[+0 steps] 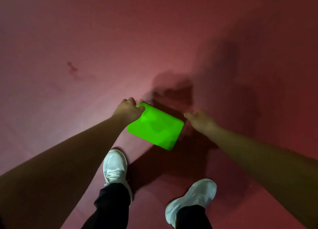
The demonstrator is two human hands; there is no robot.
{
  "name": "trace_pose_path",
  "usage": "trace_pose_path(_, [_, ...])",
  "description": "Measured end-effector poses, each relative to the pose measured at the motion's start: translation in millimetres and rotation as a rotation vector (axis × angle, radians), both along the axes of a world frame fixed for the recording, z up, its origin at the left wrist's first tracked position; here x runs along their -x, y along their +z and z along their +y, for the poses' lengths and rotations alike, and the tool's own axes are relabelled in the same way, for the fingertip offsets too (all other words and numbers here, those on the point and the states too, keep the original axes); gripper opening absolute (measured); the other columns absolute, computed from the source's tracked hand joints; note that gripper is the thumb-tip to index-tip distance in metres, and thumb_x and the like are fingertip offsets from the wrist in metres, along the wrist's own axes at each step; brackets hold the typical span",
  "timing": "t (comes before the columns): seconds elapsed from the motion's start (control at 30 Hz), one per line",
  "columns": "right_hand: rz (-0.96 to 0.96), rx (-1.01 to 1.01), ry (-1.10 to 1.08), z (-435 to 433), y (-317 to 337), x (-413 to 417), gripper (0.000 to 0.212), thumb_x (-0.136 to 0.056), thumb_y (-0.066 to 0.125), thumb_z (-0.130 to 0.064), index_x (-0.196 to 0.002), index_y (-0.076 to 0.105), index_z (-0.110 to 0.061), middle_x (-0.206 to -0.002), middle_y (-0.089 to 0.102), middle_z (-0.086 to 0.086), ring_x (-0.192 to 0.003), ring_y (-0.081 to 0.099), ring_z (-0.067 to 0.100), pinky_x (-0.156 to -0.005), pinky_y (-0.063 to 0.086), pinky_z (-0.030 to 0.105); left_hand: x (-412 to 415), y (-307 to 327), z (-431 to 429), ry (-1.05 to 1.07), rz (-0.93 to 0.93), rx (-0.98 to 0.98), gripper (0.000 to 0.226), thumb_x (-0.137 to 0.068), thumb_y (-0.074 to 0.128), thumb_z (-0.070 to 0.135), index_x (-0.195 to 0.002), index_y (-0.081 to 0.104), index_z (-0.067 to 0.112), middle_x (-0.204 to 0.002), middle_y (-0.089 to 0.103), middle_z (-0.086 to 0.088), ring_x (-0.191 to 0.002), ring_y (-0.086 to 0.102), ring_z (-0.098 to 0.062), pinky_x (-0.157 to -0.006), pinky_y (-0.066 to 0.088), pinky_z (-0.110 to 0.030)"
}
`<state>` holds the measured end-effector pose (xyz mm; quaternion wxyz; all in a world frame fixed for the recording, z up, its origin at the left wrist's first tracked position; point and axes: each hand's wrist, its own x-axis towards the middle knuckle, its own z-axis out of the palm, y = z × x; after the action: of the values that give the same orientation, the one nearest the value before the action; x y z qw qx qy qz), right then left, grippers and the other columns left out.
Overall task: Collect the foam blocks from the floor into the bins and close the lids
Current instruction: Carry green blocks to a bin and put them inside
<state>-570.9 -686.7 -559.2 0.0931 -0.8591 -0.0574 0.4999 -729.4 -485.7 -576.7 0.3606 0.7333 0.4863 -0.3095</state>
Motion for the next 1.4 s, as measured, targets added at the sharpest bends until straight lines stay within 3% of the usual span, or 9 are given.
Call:
trace_pose_path(0.13, [0.176,0.005,-0.306,-13,-79,46,0.042,-0.085,0.067,-0.051,-0.089,0.055,-0.01,-0.086,0.056,0.005,-0.078,0.055,0.017,-0.075,0.047,0.029,20,-65,-21,0.219,0.096,0.105,0.074,-0.09,0.059,0.051,-0.143,0.037,0.005,-0.142,0.042,-0.02,-0.132,0.042,-0.036,-0.107,0.039,-0.04])
trace_pose_path(0.2, [0.189,-0.043,-0.468,-19,-102,59,0.08,-0.064,0.076,-0.06,-0.12,0.052,-0.007,-0.114,0.061,0.007,-0.103,0.061,0.023,-0.095,0.051,0.041,34,-89,-28,0.302,0.047,0.237,0.085,-0.074,0.069,0.06,-0.137,0.045,0.008,-0.135,0.054,-0.014,-0.122,0.054,-0.031,-0.101,0.047,-0.041])
trace_pose_path(0.27, [0.196,-0.076,-0.602,-25,-114,57,0.1,-0.048,0.079,-0.065,-0.126,0.05,-0.01,-0.12,0.064,0.007,-0.105,0.064,0.025,-0.086,0.055,0.041,45,-102,-30,0.369,-0.019,0.245,0.095,-0.052,0.068,0.068,-0.127,0.053,0.011,-0.124,0.063,-0.009,-0.108,0.062,-0.025,-0.094,0.053,-0.043])
trace_pose_path(0.4, [0.287,-0.173,-0.739,-18,-82,40,0.055,-0.069,0.083,-0.048,-0.112,0.061,-0.02,-0.105,0.072,0.002,-0.096,0.068,0.02,-0.073,0.05,0.032,29,-52,-22,0.445,-0.133,0.147,0.081,-0.055,0.054,0.065,-0.122,0.054,0.018,-0.119,0.063,-0.007,-0.11,0.06,-0.027,-0.097,0.05,-0.043])
trace_pose_path(0.6, [0.33,-0.487,-0.693,25,91,-27,0.052,-0.07,0.08,-0.04,-0.113,0.066,-0.014,-0.097,0.073,0.0,-0.085,0.067,0.017,-0.076,0.051,0.033,-34,100,47,0.274,-0.431,-0.006,0.057,-0.065,0.052,0.042,-0.12,0.059,0.028,-0.11,0.067,-0.007,-0.106,0.061,-0.031,-0.093,0.051,-0.047])
trace_pose_path(0.8, [0.222,-0.644,-0.654,77,349,-87,0.109,-0.045,0.093,-0.053,-0.131,0.052,-0.001,-0.106,0.062,0.019,-0.079,0.058,0.025,-0.067,0.051,0.035,-115,350,117,0.224,-0.687,-0.143,0.08,-0.068,0.062,0.044,-0.138,0.047,0.008,-0.134,0.054,-0.013,-0.124,0.05,-0.028,-0.106,0.04,-0.04])
trace_pose_path(0.97, [0.233,-0.883,-0.837,116,565,-85,0.05,-0.071,0.071,-0.036,-0.116,0.063,-0.015,-0.111,0.072,0.008,-0.093,0.069,0.028,-0.084,0.057,0.049,-133,565,128,0.486,-0.686,0.201,0.094,-0.075,0.068,0.06,-0.145,0.031,0.009,-0.125,0.057,-0.011,-0.108,0.06,-0.028,-0.092,0.051,-0.044])
trace_pose_path(1.13, [0.167,-1.01,-0.791,129,714,-66,0.063,-0.073,0.07,-0.042,-0.128,0.06,-0.015,-0.117,0.069,0.006,-0.091,0.068,0.024,-0.084,0.056,0.042,-125,715,115,0.381,-0.927,0.432,0.041,-0.094,0.059,0.023,-0.131,0.045,0.012,-0.104,0.068,0.0,-0.074,0.067,-0.009,-0.063,0.053,-0.028])
trace_pose_path(1.4, [-0.168,-1.112,-0.71,129,808,-92,0.042,-0.093,0.065,-0.027,-0.13,0.053,-0.012,-0.097,0.073,0.002,-0.073,0.067,0.01,-0.066,0.051,0.026,-130,814,125,0.302,-1.066,0.457,0.042,-0.089,0.067,0.02,-0.127,0.05,0.017,-0.115,0.068,-0.011,-0.077,0.068,-0.014,-0.059,0.053,-0.029])
